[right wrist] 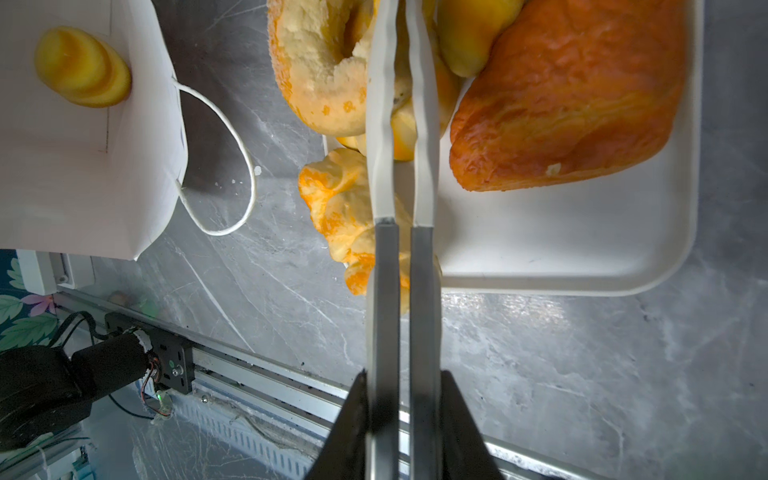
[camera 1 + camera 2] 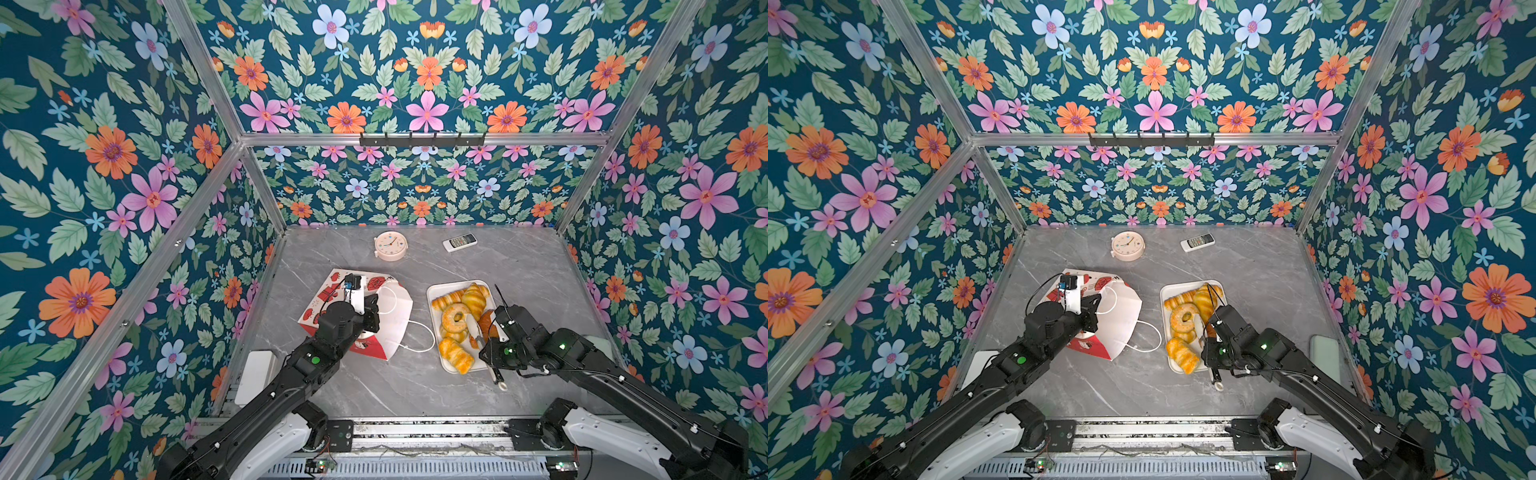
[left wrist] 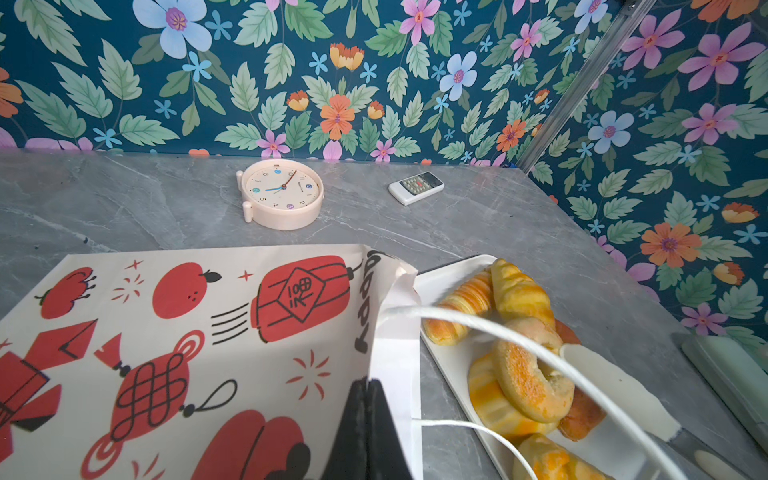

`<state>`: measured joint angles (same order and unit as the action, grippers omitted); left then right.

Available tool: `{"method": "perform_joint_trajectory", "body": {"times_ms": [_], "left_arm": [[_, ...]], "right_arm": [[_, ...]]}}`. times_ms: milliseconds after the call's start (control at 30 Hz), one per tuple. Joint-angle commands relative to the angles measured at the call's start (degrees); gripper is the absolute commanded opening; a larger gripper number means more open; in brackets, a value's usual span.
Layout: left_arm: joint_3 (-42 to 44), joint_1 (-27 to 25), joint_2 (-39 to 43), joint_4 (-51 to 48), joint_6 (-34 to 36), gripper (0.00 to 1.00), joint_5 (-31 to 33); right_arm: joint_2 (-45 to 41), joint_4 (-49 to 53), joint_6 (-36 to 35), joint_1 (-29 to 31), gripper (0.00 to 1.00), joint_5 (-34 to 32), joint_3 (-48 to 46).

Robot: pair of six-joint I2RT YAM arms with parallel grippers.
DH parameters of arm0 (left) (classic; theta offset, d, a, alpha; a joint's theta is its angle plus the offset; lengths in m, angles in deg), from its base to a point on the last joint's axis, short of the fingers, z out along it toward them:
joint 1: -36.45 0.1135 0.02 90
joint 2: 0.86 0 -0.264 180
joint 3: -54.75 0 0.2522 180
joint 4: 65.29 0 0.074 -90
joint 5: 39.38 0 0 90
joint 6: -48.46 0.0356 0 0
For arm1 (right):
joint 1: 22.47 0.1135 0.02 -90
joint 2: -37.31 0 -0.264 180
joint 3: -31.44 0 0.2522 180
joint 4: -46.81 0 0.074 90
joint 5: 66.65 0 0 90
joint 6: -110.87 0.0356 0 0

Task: Take the fake bread out of the paper bag
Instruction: 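Lower the ring bread onto the tray and open the tongs, then move the open tongs back into the bag toward the small yellow bun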

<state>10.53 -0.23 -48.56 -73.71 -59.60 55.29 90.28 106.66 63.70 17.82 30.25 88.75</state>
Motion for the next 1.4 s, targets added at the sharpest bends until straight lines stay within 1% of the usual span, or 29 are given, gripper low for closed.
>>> {"method": "perform_joint_trajectory", "body": {"times_ms": [0, 167, 267, 500, 600, 733, 833, 900, 967, 1033, 1100, 1233, 1367], "left_arm": [[0.09, 0.11, -0.02, 1.86, -0.55, 0.0, -0.09], [0.14, 0.08, -0.43, 2.13, -0.54, 0.0, -0.35], [0.05, 0.12, -0.72, 2.3, -0.46, 0.0, -0.58], [-0.48, 0.12, -1.14, 2.39, -0.17, 0.0, -0.99], [-0.78, 0.12, -1.18, 2.15, 0.06, 0.0, -1.06], [-1.84, 0.1, -2.02, 1.83, 1.13, 0.0, -2.26], [-3.38, 0.12, -3.62, 0.93, 3.01, 0.0, -3.79], [-4.36, 0.12, -4.54, 0.63, 4.5, 0.0, -4.71], [-5.64, 0.12, -5.82, 0.48, 6.43, 0.0, -5.79], [-7.09, 0.12, -7.33, 0.39, 8.64, 0.0, -7.05], [-9.38, 0.12, -9.5, -0.77, 11.27, 0.0, -7.39], [-14.06, 0.21, -14.11, -1.74, 16.37, 0.0, -8.73], [-16.61, 0.21, -17.05, -1.79, 20.83, 0.0, -9.62]], "right_arm": [[-0.86, 0.55, 0.84, -0.03, 0.2, -2.39, 0.13], [-2.95, 1.0, 1.53, -0.03, 0.27, -3.84, 0.39], [-3.92, 1.3, 1.76, 0.02, 0.33, -4.64, 0.48], [-4.49, 2.44, 2.04, -0.04, 0.38, -5.68, 0.7], [-6.9, 4.28, 1.95, 0.01, 0.38, -8.91, 1.63], [-8.95, 10.75, 0.61, -0.01, 0.38, -15.78, 4.65], [-9.81, 11.83, -1.07, -0.03, 0.38, -16.98, 6.98], [-9.65, 10.28, -1.81, 0.09, 0.38, -14.76, 8.15], [-8.45, 6.44, -2.23, 0.56, 0.37, -10.88, 8.77], [-6.57, 1.61, -2.24, 3.32, 0.36, -9.46, 8.94], [-3.02, -2.5, -2.36, 7.23, 0.36, -9.22, 9.65], [6.2, -12.94, -2.51, 14.16, 0.36, -5.67, 10.99], [13.7, -21.52, -3.1, 17.23, 0.35, -2.42, 12.11]]}}
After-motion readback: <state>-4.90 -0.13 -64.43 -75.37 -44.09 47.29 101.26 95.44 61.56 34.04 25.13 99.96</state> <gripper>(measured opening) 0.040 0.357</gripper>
